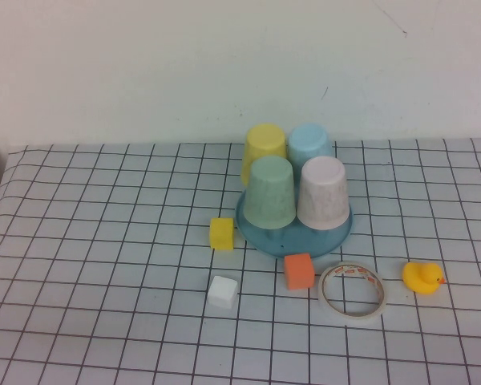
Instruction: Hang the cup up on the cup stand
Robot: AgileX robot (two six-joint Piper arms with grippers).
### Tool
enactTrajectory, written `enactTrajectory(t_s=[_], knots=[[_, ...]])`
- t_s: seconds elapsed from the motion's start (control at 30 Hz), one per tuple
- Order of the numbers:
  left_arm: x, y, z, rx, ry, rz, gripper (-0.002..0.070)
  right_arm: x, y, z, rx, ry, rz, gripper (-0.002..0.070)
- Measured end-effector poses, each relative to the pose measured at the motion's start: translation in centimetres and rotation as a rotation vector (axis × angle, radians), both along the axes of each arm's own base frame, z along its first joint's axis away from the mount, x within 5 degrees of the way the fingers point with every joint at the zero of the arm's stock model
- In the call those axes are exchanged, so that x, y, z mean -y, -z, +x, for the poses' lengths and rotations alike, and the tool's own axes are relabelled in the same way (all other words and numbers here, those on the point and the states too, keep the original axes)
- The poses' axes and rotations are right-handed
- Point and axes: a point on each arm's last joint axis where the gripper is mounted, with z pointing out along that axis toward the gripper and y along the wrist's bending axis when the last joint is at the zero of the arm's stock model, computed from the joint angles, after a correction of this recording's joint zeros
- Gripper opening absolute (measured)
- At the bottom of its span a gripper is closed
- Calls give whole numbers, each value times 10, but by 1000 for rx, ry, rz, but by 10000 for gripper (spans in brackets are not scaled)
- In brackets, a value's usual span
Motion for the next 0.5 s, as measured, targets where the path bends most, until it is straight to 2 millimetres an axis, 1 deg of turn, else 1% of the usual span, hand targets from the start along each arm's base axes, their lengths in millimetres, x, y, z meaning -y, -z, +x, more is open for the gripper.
enactTrajectory(t_s=[0.37,0.5], knots=[[0,1,0,-2,0,1,0,0,0,0,0,0,0,-1],[3,13,1,-31,34,13,-1,0,0,0,0,0,0,-1]])
